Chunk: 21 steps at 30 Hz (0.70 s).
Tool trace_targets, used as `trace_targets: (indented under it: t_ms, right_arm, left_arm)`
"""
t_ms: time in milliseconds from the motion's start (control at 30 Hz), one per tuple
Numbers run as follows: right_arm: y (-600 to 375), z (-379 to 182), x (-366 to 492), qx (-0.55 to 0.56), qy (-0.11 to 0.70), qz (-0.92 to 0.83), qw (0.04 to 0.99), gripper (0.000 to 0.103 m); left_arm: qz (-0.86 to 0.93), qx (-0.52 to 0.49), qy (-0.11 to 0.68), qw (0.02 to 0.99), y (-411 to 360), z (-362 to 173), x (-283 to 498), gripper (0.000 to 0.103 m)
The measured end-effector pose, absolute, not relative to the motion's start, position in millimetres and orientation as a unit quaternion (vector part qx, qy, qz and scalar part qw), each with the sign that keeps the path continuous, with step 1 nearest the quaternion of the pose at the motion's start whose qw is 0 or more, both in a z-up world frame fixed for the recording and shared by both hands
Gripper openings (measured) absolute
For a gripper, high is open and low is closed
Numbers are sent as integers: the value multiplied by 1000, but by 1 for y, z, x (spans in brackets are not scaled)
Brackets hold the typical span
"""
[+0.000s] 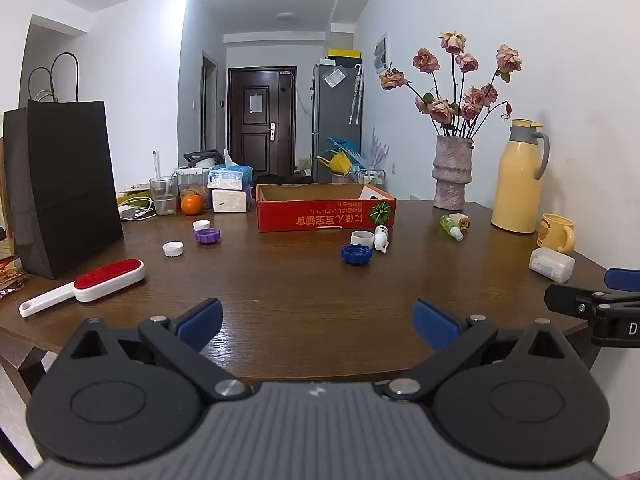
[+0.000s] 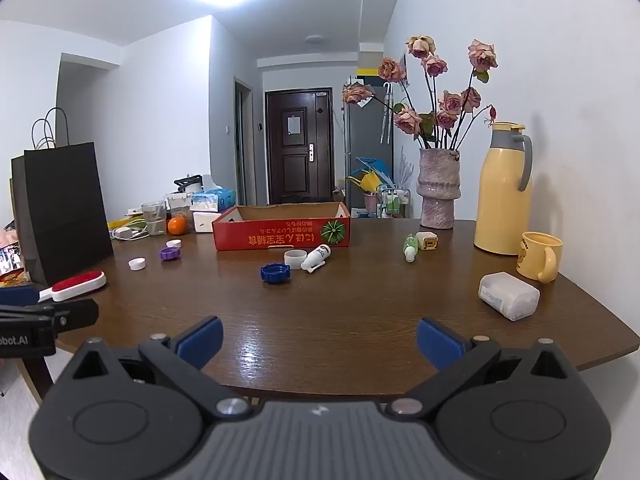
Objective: Organize rigid objects
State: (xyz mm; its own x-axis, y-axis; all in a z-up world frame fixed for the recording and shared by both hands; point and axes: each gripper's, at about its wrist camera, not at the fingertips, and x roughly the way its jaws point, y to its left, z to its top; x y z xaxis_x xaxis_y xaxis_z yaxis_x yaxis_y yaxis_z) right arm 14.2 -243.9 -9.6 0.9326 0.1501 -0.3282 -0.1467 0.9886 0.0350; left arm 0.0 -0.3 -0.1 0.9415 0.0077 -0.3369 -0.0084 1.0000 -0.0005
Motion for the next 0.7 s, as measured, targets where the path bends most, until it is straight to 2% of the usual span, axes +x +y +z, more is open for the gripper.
trace_targets:
  t_ms: [700]
  right_arm:
    - [-244, -10, 16, 3, 171, 74, 982, 103]
  left_arm:
    - [7, -7, 167, 986, 1, 0, -1, 103]
